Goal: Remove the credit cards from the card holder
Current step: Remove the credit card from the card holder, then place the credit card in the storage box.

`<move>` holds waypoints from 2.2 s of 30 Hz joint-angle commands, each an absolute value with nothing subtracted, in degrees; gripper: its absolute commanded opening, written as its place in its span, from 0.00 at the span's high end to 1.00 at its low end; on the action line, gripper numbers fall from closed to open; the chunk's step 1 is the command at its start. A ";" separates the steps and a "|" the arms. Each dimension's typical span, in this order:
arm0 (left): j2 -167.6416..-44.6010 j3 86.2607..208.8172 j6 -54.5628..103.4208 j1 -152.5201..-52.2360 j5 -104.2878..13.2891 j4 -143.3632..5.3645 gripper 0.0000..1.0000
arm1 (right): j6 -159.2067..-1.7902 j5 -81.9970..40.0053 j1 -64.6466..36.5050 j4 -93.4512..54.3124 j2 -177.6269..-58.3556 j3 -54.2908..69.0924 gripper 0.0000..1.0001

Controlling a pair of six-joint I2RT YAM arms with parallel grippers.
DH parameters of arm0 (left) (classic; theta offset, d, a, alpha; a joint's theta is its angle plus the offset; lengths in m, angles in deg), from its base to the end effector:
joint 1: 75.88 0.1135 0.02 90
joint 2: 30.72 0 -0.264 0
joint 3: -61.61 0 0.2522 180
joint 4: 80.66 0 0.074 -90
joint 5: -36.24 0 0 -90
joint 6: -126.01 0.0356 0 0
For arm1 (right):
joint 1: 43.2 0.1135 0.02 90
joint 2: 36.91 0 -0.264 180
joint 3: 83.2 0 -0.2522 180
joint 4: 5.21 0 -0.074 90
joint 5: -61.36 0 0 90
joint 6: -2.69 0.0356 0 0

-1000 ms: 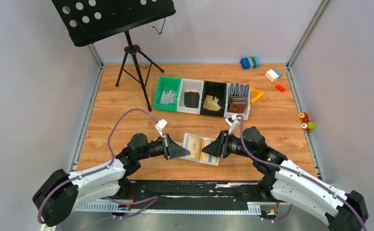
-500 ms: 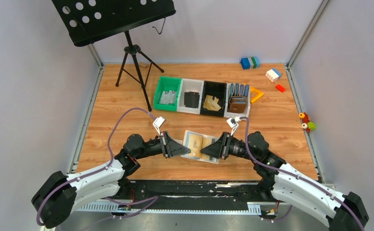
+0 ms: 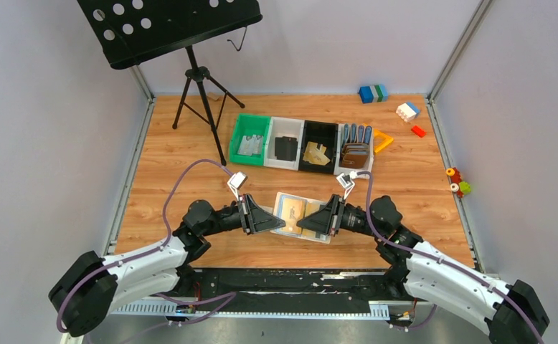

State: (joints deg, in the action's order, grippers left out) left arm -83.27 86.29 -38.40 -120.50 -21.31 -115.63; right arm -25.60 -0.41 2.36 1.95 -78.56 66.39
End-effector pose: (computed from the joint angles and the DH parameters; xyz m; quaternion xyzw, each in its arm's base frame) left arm 0.1187 -0.1440 0.2180 0.0390 0.6681 -0.7140 0.2057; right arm 0.1106 0.1369 0.2323 -0.0648 0.7260 0.6380 0.2482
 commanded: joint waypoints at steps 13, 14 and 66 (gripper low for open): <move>-81.16 83.81 -41.07 -120.88 -27.64 -123.41 1.00 | -25.51 -2.89 2.07 -1.88 -73.02 67.54 1.00; -80.86 83.60 -41.15 -120.88 -28.30 -123.41 1.00 | -25.51 -2.93 1.99 -2.03 -73.11 67.50 1.00; -71.39 88.84 -14.35 -118.51 -38.30 -77.61 1.00 | -62.27 -23.68 -20.92 -46.38 -143.25 -0.16 1.00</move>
